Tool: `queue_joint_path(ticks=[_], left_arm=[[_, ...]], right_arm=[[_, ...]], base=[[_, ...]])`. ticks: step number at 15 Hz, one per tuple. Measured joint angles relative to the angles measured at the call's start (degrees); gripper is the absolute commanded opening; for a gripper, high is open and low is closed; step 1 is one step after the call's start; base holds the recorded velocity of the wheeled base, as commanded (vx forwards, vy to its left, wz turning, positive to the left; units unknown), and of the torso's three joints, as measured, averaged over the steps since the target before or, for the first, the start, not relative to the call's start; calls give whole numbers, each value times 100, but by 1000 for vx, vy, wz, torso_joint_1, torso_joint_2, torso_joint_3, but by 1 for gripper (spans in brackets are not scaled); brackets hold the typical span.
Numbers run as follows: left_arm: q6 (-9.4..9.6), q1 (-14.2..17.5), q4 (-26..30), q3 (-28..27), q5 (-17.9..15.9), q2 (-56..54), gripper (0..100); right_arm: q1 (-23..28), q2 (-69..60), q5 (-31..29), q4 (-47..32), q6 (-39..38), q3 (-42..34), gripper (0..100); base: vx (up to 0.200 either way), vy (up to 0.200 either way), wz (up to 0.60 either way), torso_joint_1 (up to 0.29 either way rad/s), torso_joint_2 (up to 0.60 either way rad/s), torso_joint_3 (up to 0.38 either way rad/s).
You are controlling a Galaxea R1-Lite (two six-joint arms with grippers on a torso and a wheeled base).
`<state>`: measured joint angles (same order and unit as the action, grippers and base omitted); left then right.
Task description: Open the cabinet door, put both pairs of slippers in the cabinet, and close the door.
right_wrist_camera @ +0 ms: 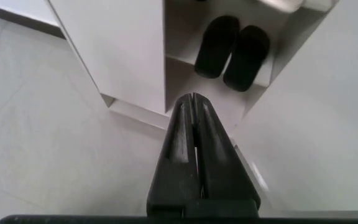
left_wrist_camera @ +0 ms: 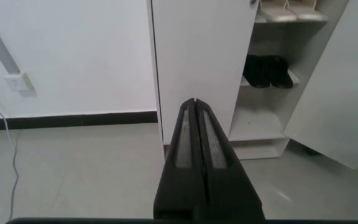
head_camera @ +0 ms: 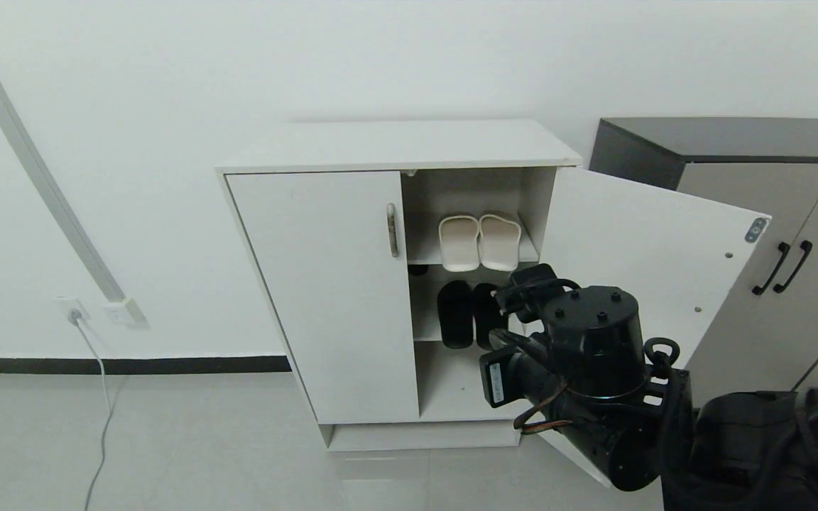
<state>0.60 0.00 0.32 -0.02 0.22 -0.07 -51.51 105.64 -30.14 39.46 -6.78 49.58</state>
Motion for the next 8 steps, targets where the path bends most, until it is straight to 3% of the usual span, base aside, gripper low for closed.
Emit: queue_joint_path(ticks=[8], left_arm=[[0, 0, 4, -5, 0, 0, 0]], right_arm=[[5, 0, 0, 4, 62, -50, 0]], base=[[0, 0, 0, 178, -494, -319]])
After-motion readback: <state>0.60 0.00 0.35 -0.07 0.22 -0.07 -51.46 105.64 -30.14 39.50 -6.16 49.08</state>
